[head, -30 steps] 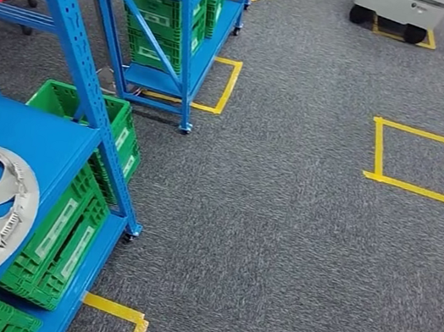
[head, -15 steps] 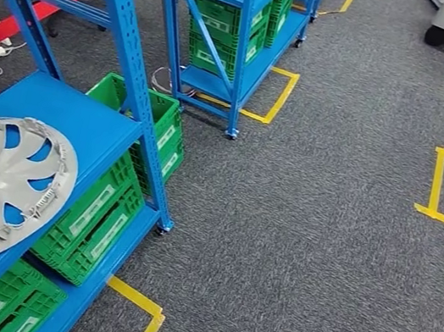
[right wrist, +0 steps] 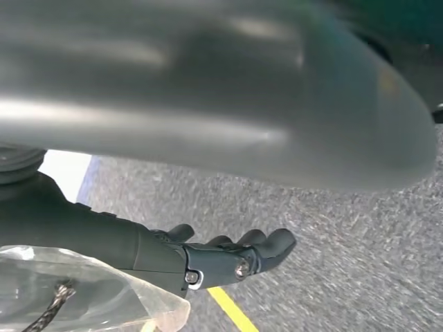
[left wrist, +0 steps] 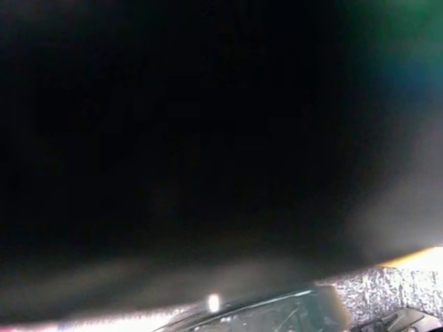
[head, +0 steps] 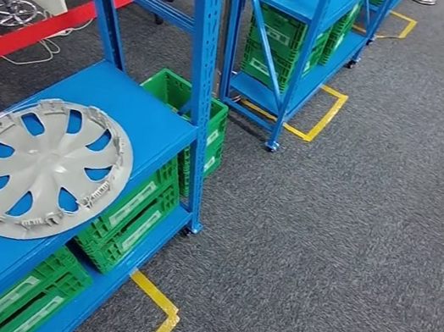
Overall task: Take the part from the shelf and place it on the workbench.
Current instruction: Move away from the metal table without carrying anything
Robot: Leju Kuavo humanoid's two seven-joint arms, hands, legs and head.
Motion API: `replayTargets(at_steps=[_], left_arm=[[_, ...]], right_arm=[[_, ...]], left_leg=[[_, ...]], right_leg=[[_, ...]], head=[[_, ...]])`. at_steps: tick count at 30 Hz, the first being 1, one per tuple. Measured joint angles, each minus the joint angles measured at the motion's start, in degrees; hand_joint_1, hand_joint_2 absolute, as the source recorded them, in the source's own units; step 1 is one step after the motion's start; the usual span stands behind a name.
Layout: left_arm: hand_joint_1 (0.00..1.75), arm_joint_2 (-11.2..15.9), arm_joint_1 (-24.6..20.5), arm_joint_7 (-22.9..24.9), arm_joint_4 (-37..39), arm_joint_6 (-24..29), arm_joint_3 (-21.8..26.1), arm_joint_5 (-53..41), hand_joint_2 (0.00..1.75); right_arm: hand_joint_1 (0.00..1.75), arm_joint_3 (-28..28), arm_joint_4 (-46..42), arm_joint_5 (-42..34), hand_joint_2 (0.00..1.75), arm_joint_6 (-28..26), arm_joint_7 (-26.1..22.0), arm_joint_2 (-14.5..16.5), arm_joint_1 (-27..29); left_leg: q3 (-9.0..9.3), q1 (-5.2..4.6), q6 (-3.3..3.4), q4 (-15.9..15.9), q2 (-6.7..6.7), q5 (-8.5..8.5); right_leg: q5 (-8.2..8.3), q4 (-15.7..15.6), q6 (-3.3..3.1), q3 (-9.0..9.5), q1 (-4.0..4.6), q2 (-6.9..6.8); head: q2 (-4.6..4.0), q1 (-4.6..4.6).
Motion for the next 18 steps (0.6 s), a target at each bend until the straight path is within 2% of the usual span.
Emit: replayTargets(at_steps=[1, 2, 3, 4, 5, 6, 8, 9, 10, 12, 13, 14, 15, 16, 17, 18], left_arm=[[0.00, -0.07, -0.02, 0.00, 0.00, -0.01, 0.00, 0.01, 0.00], [0.00, -0.13, -0.04, 0.00, 0.00, -0.02, 0.00, 0.01, 0.00], [0.00, -0.18, -0.07, 0.00, 0.01, -0.03, 0.00, 0.04, 0.00], [0.00, -0.20, -0.14, 0.00, 0.01, -0.04, -0.01, 0.09, 0.00], [0.00, -0.21, -0.19, 0.00, 0.02, -0.04, -0.01, 0.17, 0.00], [0.00, -0.22, -0.22, -0.01, 0.04, -0.05, -0.01, 0.29, 0.00], [0.00, -0.23, -0.15, -0.03, 0.07, -0.08, 0.00, 0.49, 0.00], [0.00, -0.24, -0.12, -0.05, 0.09, -0.08, 0.00, 0.56, 0.00], [0.00, -0.24, -0.16, -0.07, 0.11, -0.09, 0.00, 0.59, 0.00], [0.00, -0.26, -0.33, -0.10, 0.15, -0.10, -0.02, 0.61, 0.00], [0.00, -0.28, -0.40, -0.12, 0.17, -0.10, -0.02, 0.63, 0.00], [0.00, -0.30, -0.40, -0.14, 0.20, -0.10, -0.02, 0.65, 0.00], [0.00, -0.32, -0.38, -0.15, 0.23, -0.11, -0.02, 0.68, 0.00], [0.00, -0.34, -0.33, -0.15, 0.26, -0.11, -0.02, 0.72, 0.00], [0.00, -0.35, -0.31, -0.16, 0.30, -0.12, -0.02, 0.76, 0.00], [0.00, -0.35, -0.31, -0.18, 0.33, -0.14, -0.02, 0.84, 0.00]], right_arm=[[0.00, 0.09, 0.10, 0.01, 0.00, 0.01, -0.03, -0.04, -0.03], [0.00, 0.16, 0.21, 0.01, 0.00, 0.01, -0.04, -0.08, -0.10], [0.00, 0.25, 0.35, 0.02, 0.00, 0.02, -0.07, -0.12, -0.21], [0.00, 0.38, 0.50, 0.02, 0.00, 0.03, -0.11, -0.13, -0.31], [0.00, 0.58, 0.68, 0.01, 0.00, 0.04, -0.19, -0.13, -0.41], [0.00, 0.82, 0.89, -0.04, 0.00, 0.04, -0.28, -0.13, -0.54], [0.00, 1.26, 1.20, -0.08, 0.00, 0.06, -0.55, -0.14, -0.79], [0.00, 1.40, 1.35, -0.10, 0.00, 0.07, -0.66, -0.18, -0.97], [0.00, 1.54, 1.47, -0.07, 0.00, 0.08, -0.77, -0.21, -1.12], [0.00, 1.86, 1.78, -0.09, 0.00, 0.09, -0.88, -0.26, -1.31], [0.00, 2.07, 1.97, -0.13, 0.00, 0.11, -0.90, -0.26, -1.34], [0.00, 2.28, 2.17, -0.17, 0.00, 0.13, -0.90, -0.26, -1.38], [0.00, 2.46, 2.37, -0.21, 0.00, 0.15, -0.91, -0.26, -1.46], [0.00, 2.63, 2.52, -0.23, 0.00, 0.18, -0.92, -0.26, -1.61], [0.00, 2.78, 2.65, -0.25, 0.00, 0.20, -0.97, -0.26, -1.78], [0.00, 2.92, 2.75, -0.27, 0.00, 0.22, -1.01, -0.26, -1.93]], left_leg=[[0.12, 0.04, -0.09, 0.05, -0.84, -0.06], [0.26, 0.09, -0.24, 0.13, -1.70, -0.15], [0.32, 0.10, -0.48, 0.25, -2.48, -0.29], [0.24, 0.07, -0.77, 0.53, -3.23, -0.43], [0.01, 0.08, -1.13, 0.73, -3.92, -0.47], [-0.34, 0.13, -1.53, 0.87, -4.61, -0.41], [-0.88, 0.39, -2.30, 0.99, -5.69, -0.26], [-1.19, 0.38, -2.63, 1.48, -4.87, -0.57], [-1.87, 0.32, -2.89, 2.87, -3.32, -1.47], [-4.99, 0.17, -3.28, 9.31, 0.54, -4.89], [-7.01, 0.19, -3.40, 13.42, 1.43, -6.64], [-8.56, 0.21, -3.47, 16.60, 1.78, -7.65], [-9.22, 0.21, -3.45, 17.97, 1.92, -7.59], [-8.64, 0.19, -3.34, 16.90, 2.08, -6.37], [-6.96, 0.13, -3.11, 13.76, 2.53, -4.43], [-4.72, -0.04, -2.74, 9.62, 3.76, -2.54]], right_leg=[[1.93, -1.88, 0.05, 0.48, -0.09, 0.14], [4.58, -5.69, 0.09, 1.93, -0.25, 0.71], [6.59, -9.71, 0.13, 3.61, -0.50, 2.21], [7.84, -13.16, 0.10, 5.07, -0.76, 3.77], [8.26, -15.13, 0.02, 6.06, -0.89, 5.02], [7.98, -15.67, -0.18, 6.42, -0.89, 5.68], [8.04, -15.75, -0.87, 6.68, -0.78, 4.47], [8.14, -15.86, -1.31, 6.75, -0.79, 3.70], [8.21, -16.05, -1.74, 6.86, -0.82, 2.84], [8.13, -16.25, -2.43, 7.03, -0.64, 0.91], [8.02, -16.24, -2.63, 7.05, -0.50, -0.15], [7.91, -16.24, -2.73, 7.06, -0.38, -1.16], [7.79, -16.24, -2.78, 7.07, -0.29, -2.10], [7.66, -16.23, -2.76, 7.11, -0.22, -2.92], [7.48, -16.23, -2.70, 7.20, -0.16, -3.66], [7.25, -16.24, -2.57, 7.39, -0.09, -4.34]], head=[[0.00, -0.01], [0.00, 0.00], [0.00, 0.01], [0.00, -0.01], [0.00, -0.01], [0.00, -0.02], [0.00, -0.03], [0.00, -0.11], [0.00, -0.28], [0.00, -0.54], [0.00, -0.61], [0.00, -0.58], [0.00, -0.59], [0.00, -0.60], [0.00, -0.60], [0.00, -0.61]])
